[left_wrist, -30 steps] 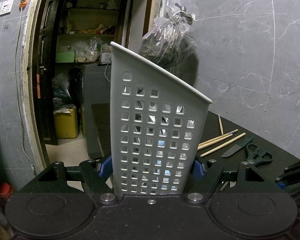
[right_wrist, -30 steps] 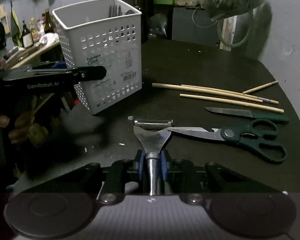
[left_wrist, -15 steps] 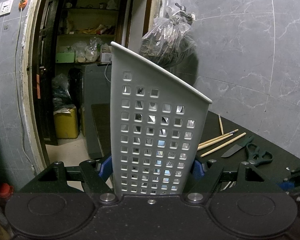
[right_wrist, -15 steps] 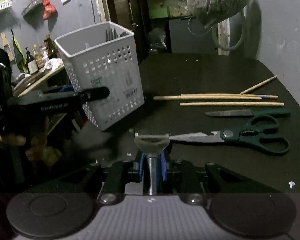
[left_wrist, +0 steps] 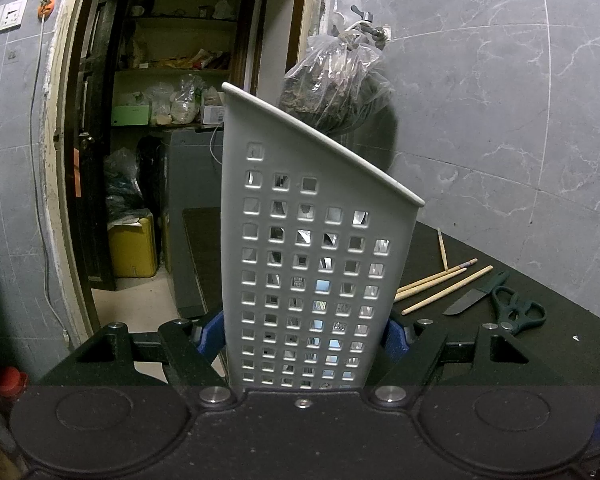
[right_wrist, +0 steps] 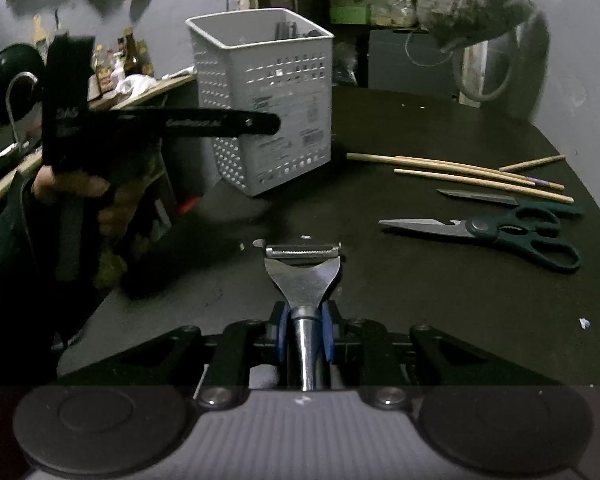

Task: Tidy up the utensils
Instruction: 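Lift the peeler with the right tool toward the basket, then lower the peeler into the basket and open the right tool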

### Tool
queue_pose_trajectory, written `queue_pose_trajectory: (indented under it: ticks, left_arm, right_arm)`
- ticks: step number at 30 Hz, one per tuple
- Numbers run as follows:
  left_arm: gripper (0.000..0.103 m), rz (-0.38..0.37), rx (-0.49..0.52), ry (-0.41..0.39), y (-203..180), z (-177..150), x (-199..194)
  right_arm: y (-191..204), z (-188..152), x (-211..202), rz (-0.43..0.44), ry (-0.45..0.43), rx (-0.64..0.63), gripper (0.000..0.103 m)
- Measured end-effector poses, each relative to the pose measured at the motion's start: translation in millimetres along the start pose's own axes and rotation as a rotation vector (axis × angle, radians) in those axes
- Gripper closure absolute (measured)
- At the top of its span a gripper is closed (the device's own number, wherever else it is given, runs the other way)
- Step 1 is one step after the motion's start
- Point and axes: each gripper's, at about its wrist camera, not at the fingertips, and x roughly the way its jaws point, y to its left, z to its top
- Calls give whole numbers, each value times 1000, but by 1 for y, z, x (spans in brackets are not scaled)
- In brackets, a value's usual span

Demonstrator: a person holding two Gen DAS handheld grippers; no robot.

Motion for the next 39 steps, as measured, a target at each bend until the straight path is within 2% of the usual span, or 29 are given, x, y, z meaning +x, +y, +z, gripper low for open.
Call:
queue_pose_trajectory:
  ticks: [5, 9, 12, 17, 22, 26, 32, 39]
  left_arm:
    - [26, 0, -1, 0, 0, 0, 0]
    - [26, -1, -2, 0, 0, 0, 0]
    - [26, -1, -1, 1, 0, 0, 0]
    - [26, 0, -2, 0, 0, 0, 0]
    - [26, 0, -1, 0, 0, 0, 0]
    - [26, 0, -1, 0, 0, 0, 1]
    - [26, 0, -1, 0, 0, 0, 1]
    - [26, 0, -2, 0, 0, 0, 1]
  right_arm:
    - [-3, 9, 10, 4, 16, 6, 76]
    - [-2, 14, 14, -9, 46, 4, 84]
    - [-7, 17, 13, 2, 44, 40, 84]
    - [-34, 17, 8, 82, -68, 208, 84]
    - [-77, 6, 5, 246, -219, 515, 84]
    - [-98, -2, 6, 352, -311, 671, 84]
    - [-110, 9, 2, 385, -425, 694, 84]
    - [-111, 75, -11, 388, -576, 581, 83]
